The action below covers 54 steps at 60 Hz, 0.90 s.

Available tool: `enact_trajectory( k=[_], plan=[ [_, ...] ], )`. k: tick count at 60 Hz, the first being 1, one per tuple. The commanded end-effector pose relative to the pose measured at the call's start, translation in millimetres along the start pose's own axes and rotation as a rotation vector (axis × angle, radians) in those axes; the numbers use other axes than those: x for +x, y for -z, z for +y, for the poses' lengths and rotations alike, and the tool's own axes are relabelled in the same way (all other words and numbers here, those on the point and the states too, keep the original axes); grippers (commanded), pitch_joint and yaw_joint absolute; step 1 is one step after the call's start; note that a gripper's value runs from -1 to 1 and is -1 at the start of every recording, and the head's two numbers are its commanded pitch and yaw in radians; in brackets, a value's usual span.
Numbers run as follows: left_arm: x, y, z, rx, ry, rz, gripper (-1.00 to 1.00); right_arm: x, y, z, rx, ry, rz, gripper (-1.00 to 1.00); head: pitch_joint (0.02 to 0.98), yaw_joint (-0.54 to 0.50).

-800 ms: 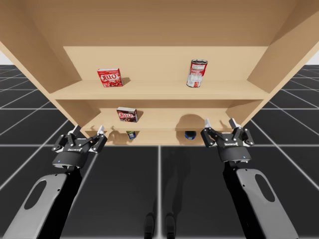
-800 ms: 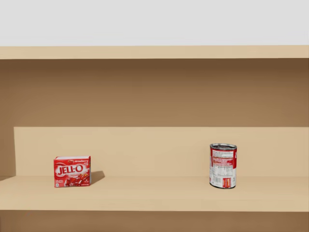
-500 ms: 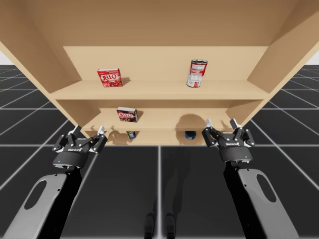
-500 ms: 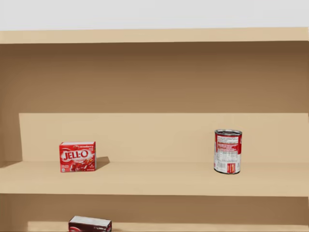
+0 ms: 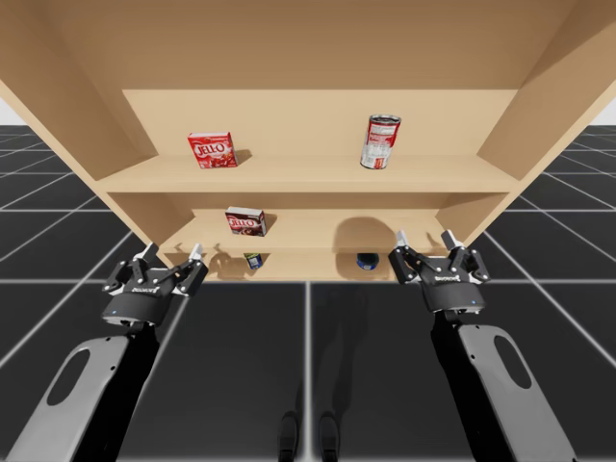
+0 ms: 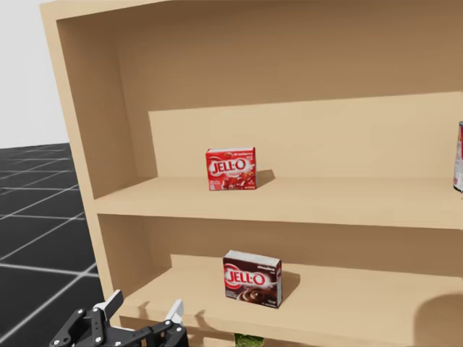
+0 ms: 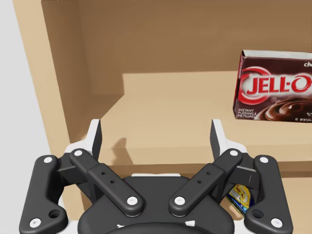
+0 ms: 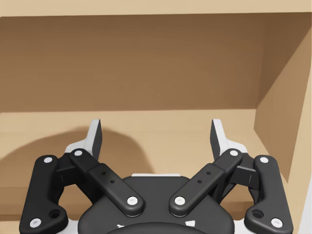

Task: Find the gelatin box on the shelf and bring it to me.

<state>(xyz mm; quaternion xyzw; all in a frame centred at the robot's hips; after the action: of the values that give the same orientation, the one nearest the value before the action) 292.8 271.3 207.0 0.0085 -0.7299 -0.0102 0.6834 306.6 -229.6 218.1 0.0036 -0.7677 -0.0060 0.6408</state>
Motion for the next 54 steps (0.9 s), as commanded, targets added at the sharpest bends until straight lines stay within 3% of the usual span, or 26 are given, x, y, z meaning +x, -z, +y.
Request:
enact_trajectory(
  k=[1, 9, 26, 43, 54],
  plan=[
    [7.5, -5.1, -5.8, -0.007, -0.014, -0.007, -1.00, -0.8, 0.5, 0.2, 0.001, 0.001, 0.003, -1.00, 0.299, 0.32],
    [33.5, -18.7, -16.8, -0.023, -0.020, 0.033, -1.00, 0.3, 0.4, -1.5, -0.006, 0.005, 0.002, -1.00, 0.295, 0.31],
    [125.9, -45.9, -60.6, -0.129, 0.009, -0.032, -1.00, 0.5, 1.0, -3.6, -0.002, 0.009, 0.002, -1.00, 0.288, 0.31],
    [161.7, -14.7, -78.6, -0.133, 0.008, -0.061, -1.00, 2.1, 1.1, -7.0, -0.007, 0.008, -0.004, -1.00, 0.282, 0.32],
    [172.0, 12.5, -86.7, -0.113, -0.023, -0.058, -1.00, 3.1, 1.4, -8.7, -0.010, 0.011, -0.007, -1.00, 0.278, 0.32]
  ],
)
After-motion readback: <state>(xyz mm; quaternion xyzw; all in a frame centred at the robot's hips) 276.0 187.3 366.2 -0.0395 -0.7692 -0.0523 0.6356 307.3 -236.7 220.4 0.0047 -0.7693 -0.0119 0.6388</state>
